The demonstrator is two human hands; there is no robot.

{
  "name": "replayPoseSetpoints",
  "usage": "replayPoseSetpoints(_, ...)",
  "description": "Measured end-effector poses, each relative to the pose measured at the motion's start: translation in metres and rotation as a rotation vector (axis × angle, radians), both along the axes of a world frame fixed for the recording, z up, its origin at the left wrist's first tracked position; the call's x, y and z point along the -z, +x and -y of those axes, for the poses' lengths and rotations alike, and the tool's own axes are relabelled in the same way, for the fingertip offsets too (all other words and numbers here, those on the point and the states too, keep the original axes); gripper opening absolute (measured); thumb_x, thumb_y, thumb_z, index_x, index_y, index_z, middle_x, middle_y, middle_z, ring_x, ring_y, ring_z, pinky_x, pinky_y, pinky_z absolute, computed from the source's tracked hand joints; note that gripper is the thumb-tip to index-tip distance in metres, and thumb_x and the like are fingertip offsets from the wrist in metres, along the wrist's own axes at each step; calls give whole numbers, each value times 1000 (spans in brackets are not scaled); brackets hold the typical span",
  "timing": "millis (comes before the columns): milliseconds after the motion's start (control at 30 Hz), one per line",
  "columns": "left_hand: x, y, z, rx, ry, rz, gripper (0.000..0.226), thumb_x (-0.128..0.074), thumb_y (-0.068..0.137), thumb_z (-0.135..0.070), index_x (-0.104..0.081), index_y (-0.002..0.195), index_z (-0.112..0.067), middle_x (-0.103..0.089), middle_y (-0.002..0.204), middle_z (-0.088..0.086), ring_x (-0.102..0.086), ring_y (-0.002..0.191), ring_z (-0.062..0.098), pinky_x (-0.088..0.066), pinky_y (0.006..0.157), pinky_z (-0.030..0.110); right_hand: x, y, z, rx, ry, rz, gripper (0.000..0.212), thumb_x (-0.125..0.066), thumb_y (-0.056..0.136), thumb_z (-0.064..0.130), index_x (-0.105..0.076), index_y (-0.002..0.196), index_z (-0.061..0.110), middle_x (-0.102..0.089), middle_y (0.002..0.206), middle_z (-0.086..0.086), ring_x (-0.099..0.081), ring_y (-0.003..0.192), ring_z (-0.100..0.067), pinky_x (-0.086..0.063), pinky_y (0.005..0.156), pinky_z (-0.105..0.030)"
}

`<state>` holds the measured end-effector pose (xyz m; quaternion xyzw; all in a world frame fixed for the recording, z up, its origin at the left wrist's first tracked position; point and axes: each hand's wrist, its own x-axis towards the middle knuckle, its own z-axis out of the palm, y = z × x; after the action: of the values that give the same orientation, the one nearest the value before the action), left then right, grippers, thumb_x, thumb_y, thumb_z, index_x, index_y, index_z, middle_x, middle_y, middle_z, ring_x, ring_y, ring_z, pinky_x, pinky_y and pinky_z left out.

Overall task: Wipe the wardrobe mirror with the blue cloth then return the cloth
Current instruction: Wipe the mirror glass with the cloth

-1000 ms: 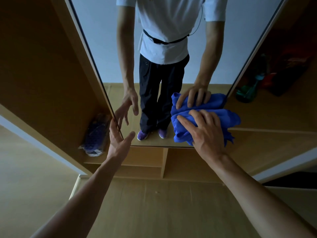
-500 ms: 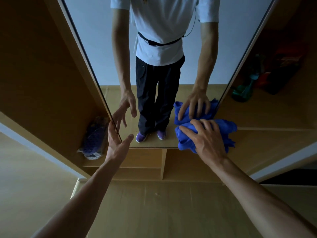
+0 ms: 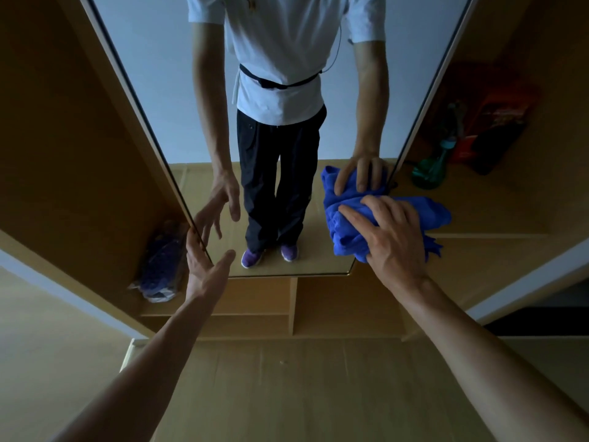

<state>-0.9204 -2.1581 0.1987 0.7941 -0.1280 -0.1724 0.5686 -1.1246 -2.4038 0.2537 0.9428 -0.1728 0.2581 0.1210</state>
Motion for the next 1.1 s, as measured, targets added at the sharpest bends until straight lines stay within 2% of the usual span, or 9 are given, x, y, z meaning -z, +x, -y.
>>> replayPoseSetpoints(167, 0, -1, -1, 4, 13, 9, 109, -65, 74, -40, -1, 161, -29, -15, 169, 5, -20, 154, 24, -30, 119, 57, 32, -2, -2, 19, 68, -125, 80, -84, 60, 3, -60, 134, 24, -57, 131, -10, -53, 117, -34, -42, 99, -51)
replayPoseSetpoints(300, 2, 1, -1, 0, 31, 21, 102, -71, 89, -29, -1, 162, -28, -12, 169, 7, -19, 153, 27, -30, 119, 56, 45, -1, -9, 38, 153, -194, 73, -80, 68, 1, -60, 134, 24, -57, 132, -8, -55, 116, -33, -42, 100, -50)
replayPoseSetpoints(367, 0, 0, -2, 7, 29, 16, 106, -70, 81, -36, -1, 162, -29, -12, 169, 7, -19, 153, 27, -29, 119, 56, 46, -1, -12, 46, 216, -190, 75, -77, 67, -2, -60, 135, 23, -57, 131, -9, -56, 114, -32, -44, 97, -49)
replayPoseSetpoints(467, -4, -1, -3, 20, 23, -10, 110, -64, 72, -43, -1, 162, -31, -13, 169, 6, -19, 154, 26, -29, 120, 56, 46, -5, -15, 44, 332, -89, 75, -74, 68, -6, -58, 137, 19, -56, 128, -10, -56, 111, -34, -46, 92, -50)
replayPoseSetpoints(600, -2, 2, -8, 37, 12, -13, 101, -69, 85, -34, -2, 161, -34, -15, 169, 5, -21, 153, 27, -29, 120, 56, 42, -13, -20, 82, 415, 172, 61, -75, 76, 5, -52, 132, 12, -54, 126, -12, -55, 110, -36, -50, 87, -48)
replayPoseSetpoints(733, -6, 3, -9, 32, 25, -8, 105, -64, 74, -45, -6, 160, -33, -18, 167, 2, -23, 152, 24, -29, 120, 54, 32, -11, -22, 133, 523, 464, 53, -73, 77, -4, -50, 125, 0, -52, 118, -20, -58, 100, -31, -52, 80, -33)
replayPoseSetpoints(800, -5, 4, -8, 22, 44, 9, 106, -63, 73, -47, -5, 161, -32, -16, 167, 3, -23, 151, 25, -30, 119, 53, 27, -5, -18, 154, 585, 552, 45, -68, 81, -6, -51, 122, -6, -54, 114, -23, -60, 96, -32, -55, 79, -39)
replayPoseSetpoints(900, 0, 6, -5, 6, 87, 32, 107, -64, 75, -48, -4, 161, -31, -14, 166, 5, -25, 149, 28, -34, 115, 51, 27, 4, -18, 200, 629, 588, 45, -69, 84, -4, -51, 125, -7, -56, 115, -22, -62, 97, -33, -55, 78, -44)
replayPoseSetpoints(1100, 13, 15, -3, -6, 123, 82, 94, -69, 93, -30, -4, 160, -34, -19, 160, 6, -29, 144, 28, -35, 95, 41, 40, 16, -21, 221, 593, 635, 43, -67, 87, 6, -51, 126, -4, -56, 115, -17, -56, 99, -19, -47, 82, -25)
